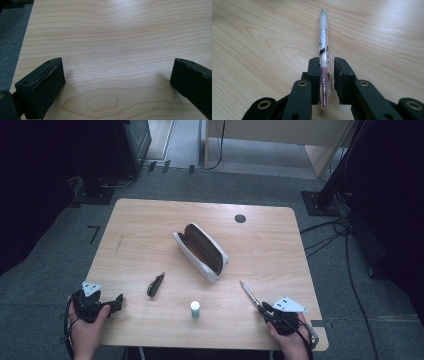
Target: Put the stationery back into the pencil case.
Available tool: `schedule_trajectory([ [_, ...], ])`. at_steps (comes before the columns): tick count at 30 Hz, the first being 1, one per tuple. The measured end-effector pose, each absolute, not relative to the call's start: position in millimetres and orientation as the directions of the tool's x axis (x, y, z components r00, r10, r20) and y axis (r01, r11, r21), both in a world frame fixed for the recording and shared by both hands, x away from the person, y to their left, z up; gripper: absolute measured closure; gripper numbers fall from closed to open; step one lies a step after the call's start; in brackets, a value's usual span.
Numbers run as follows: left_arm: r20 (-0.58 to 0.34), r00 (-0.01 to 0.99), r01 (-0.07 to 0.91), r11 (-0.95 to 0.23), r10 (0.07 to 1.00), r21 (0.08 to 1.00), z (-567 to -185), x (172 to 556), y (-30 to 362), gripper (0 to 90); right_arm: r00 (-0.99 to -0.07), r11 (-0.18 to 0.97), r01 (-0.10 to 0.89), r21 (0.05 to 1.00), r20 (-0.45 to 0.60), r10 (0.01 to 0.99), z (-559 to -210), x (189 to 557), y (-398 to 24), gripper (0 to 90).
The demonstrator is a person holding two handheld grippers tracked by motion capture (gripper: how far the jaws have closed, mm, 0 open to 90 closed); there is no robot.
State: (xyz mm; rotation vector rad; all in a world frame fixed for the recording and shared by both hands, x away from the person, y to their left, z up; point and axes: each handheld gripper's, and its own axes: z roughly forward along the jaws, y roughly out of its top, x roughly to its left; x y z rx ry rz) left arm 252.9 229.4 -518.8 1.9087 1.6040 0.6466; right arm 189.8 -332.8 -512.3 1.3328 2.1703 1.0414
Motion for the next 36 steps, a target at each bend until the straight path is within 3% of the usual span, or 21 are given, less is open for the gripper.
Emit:
schedule_trajectory([
  [8, 0.009, 0.169, 0.716, -0.129, 0.986, 0.686, -519, 253, 229, 0.0, -0.488, 0.267, 0.599, 0.755, 0.080, 0.869, -520, 193, -325, 75.6],
  [13, 0.010, 0.169, 0.716, -0.130, 0.986, 0.686, -519, 253, 229, 0.0, -0.458, 0.198, 0.611, 0.766, 0.138, 0.878, -523, 189, -327, 68.4],
  [18, 0.010, 0.169, 0.716, -0.129, 0.986, 0.686, -519, 253, 229, 0.0, -0.422, 0.180, 0.616, 0.767, 0.128, 0.898, -523, 184, -329, 74.5],
  [24, 0.009, 0.169, 0.716, -0.129, 0.986, 0.686, -519, 253, 229, 0.0, -0.447, 0.238, 0.592, 0.770, 0.068, 0.892, -523, 183, -326, 75.5],
  [36, 0.009, 0.169, 0.716, -0.129, 0.986, 0.686, -519, 253, 229, 0.0, -0.449, 0.204, 0.558, 0.804, 0.087, 0.889, -499, 185, -324, 75.8],
])
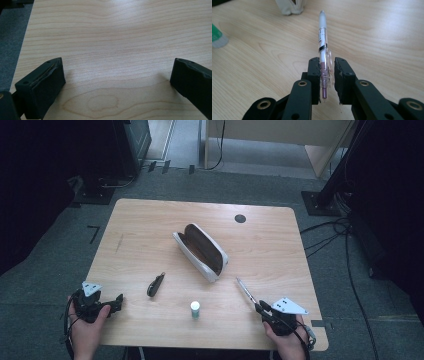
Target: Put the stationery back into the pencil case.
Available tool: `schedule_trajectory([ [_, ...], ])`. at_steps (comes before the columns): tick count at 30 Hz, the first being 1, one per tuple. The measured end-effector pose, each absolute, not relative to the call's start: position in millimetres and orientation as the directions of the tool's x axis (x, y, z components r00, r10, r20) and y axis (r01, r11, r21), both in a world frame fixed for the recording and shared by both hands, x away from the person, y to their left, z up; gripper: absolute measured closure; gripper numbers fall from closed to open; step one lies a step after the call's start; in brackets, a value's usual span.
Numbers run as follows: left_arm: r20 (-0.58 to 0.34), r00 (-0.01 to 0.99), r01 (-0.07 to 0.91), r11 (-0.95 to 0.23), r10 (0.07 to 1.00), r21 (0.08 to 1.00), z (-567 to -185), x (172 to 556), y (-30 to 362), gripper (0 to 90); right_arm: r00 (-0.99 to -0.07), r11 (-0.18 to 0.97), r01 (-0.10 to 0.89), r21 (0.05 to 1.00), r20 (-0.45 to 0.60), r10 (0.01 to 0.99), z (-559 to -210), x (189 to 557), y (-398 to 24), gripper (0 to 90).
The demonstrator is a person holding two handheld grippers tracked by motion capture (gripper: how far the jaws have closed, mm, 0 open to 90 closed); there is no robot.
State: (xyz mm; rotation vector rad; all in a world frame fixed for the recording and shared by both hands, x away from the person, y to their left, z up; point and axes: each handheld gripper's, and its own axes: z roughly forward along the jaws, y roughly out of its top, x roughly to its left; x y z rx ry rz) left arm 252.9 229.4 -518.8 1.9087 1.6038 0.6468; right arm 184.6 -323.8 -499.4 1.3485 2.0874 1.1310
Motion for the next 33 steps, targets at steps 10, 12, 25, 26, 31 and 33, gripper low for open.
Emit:
schedule_trajectory([
  [10, 0.009, 0.169, 0.716, -0.129, 0.986, 0.686, -519, 253, 229, 0.0, -0.499, 0.220, 0.516, 0.828, 0.081, 0.863, -467, 185, -314, 75.8],
  [12, 0.009, 0.169, 0.716, -0.129, 0.986, 0.686, -519, 253, 229, 0.0, -0.511, 0.222, 0.510, 0.831, 0.085, 0.855, -460, 184, -313, 75.8],
  [25, 0.009, 0.169, 0.716, -0.129, 0.986, 0.686, -519, 253, 229, 0.0, -0.575, 0.278, 0.485, 0.829, 0.062, 0.816, -429, 201, -295, 75.7],
  [26, 0.009, 0.169, 0.716, -0.129, 0.986, 0.686, -519, 253, 229, 0.0, -0.582, 0.289, 0.480, 0.828, 0.054, 0.811, -427, 204, -291, 75.8],
  [31, 0.009, 0.169, 0.716, -0.129, 0.986, 0.686, -519, 253, 229, 0.0, -0.600, 0.333, 0.491, 0.805, 0.036, 0.799, -422, 222, -276, 75.8],
  [33, 0.009, 0.169, 0.716, -0.129, 0.986, 0.686, -519, 253, 229, 0.0, -0.602, 0.343, 0.501, 0.795, 0.035, 0.797, -423, 229, -271, 75.8],
])
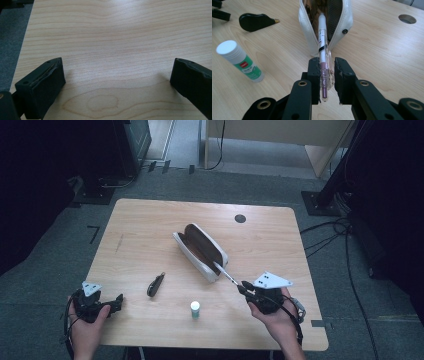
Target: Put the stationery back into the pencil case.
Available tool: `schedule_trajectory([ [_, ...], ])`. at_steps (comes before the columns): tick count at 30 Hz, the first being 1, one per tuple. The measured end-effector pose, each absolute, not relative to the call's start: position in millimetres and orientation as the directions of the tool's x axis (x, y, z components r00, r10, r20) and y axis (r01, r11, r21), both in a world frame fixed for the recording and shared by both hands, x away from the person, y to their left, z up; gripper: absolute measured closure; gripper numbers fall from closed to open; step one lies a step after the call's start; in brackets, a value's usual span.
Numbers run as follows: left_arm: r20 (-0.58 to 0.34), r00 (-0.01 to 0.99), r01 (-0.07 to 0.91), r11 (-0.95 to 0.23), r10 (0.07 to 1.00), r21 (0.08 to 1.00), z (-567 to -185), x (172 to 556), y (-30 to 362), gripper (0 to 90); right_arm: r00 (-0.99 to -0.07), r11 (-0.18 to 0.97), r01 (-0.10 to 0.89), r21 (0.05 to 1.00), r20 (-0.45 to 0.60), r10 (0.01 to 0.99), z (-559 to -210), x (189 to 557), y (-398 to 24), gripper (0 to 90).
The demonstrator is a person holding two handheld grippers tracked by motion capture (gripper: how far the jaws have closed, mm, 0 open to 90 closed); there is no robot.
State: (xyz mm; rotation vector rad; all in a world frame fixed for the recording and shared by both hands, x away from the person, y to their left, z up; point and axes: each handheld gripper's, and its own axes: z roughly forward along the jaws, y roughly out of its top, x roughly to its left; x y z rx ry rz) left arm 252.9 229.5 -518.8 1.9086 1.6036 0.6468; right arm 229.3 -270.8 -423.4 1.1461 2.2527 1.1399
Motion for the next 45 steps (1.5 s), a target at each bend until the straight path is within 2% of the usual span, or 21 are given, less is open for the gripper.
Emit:
schedule_trajectory([
  [13, 0.009, 0.169, 0.716, -0.129, 0.986, 0.686, -519, 253, 229, 0.0, -0.626, 0.435, 0.537, 0.723, -0.004, 0.780, -427, 262, -242, 75.7],
  [45, 0.012, 0.171, 0.717, -0.133, 0.985, 0.684, -519, 253, 230, 0.0, -0.622, 0.472, 0.528, 0.706, -0.057, 0.781, -414, 304, -202, 75.6],
])
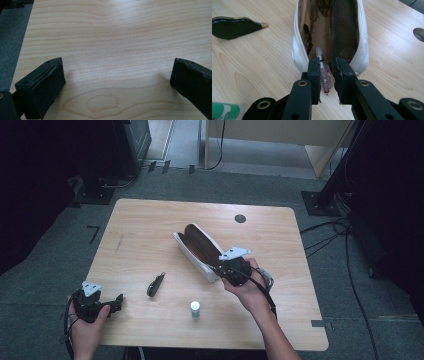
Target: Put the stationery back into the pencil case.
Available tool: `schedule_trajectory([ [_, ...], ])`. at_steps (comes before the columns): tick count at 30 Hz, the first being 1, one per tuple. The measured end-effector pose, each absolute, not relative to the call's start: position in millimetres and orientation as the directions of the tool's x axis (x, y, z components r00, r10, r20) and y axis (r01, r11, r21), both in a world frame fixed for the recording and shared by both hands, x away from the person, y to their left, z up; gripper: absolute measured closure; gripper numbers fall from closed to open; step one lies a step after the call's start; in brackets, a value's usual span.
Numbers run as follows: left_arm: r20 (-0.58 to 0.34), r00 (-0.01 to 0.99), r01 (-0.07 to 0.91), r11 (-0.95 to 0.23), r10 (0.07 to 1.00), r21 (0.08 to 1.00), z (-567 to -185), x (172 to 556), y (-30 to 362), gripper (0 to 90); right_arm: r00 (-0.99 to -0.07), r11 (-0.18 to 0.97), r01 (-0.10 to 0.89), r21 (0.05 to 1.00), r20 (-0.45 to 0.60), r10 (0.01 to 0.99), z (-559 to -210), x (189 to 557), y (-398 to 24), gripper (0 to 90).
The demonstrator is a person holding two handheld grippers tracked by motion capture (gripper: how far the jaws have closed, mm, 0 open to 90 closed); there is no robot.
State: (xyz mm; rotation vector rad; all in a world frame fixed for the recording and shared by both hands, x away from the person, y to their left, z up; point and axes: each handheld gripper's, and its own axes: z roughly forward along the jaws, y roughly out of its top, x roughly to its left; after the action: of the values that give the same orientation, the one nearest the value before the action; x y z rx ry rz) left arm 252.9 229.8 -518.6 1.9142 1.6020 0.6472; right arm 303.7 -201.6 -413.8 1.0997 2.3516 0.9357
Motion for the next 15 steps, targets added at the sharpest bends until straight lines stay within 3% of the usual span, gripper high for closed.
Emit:
schedule_trajectory([
  [15, 0.010, 0.172, 0.716, -0.133, 0.985, 0.685, -519, 253, 230, 0.0, -0.610, 0.452, 0.551, 0.702, -0.031, 0.792, -419, 329, -184, 76.1],
])
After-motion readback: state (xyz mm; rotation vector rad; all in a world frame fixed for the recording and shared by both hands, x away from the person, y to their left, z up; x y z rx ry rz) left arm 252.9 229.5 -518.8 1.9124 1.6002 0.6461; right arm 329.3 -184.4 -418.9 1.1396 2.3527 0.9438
